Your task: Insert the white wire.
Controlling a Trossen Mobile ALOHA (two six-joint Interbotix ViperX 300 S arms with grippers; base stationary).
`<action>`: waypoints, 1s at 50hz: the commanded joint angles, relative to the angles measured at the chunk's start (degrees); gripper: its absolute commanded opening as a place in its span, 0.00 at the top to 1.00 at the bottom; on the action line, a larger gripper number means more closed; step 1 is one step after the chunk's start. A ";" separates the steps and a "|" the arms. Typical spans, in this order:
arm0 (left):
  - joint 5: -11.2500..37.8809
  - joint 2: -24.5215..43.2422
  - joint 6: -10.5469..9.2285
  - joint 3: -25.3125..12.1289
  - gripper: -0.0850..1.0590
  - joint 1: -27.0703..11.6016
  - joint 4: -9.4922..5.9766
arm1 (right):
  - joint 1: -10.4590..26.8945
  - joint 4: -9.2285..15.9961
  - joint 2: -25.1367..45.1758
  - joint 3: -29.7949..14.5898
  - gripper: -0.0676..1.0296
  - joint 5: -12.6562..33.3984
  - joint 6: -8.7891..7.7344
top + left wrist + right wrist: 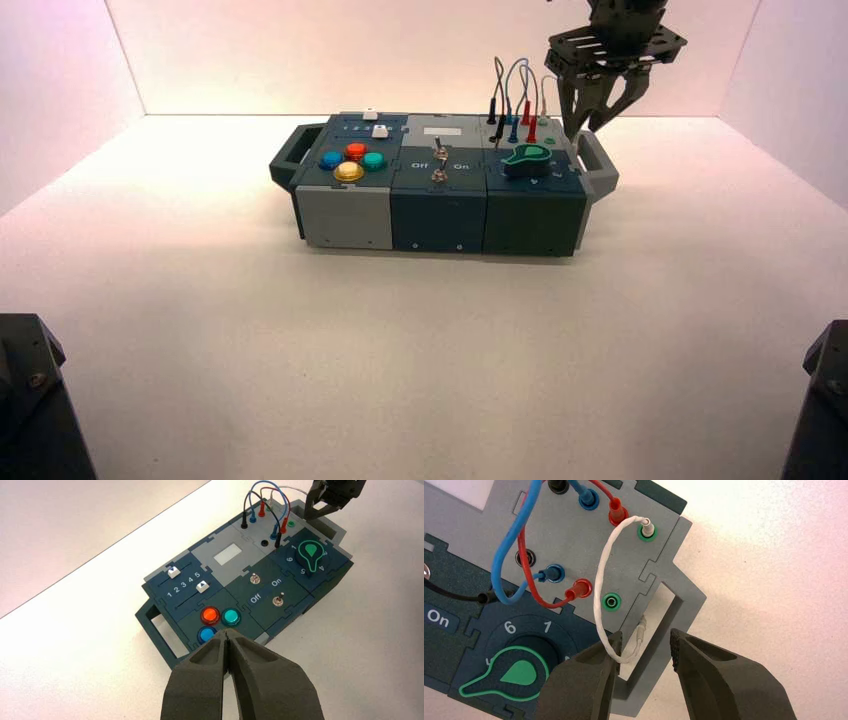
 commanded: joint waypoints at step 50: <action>-0.44 -1.05 0.26 -0.53 0.95 -0.09 0.35 | 0.26 -1.32 -2.72 -2.64 0.96 1.85 -0.26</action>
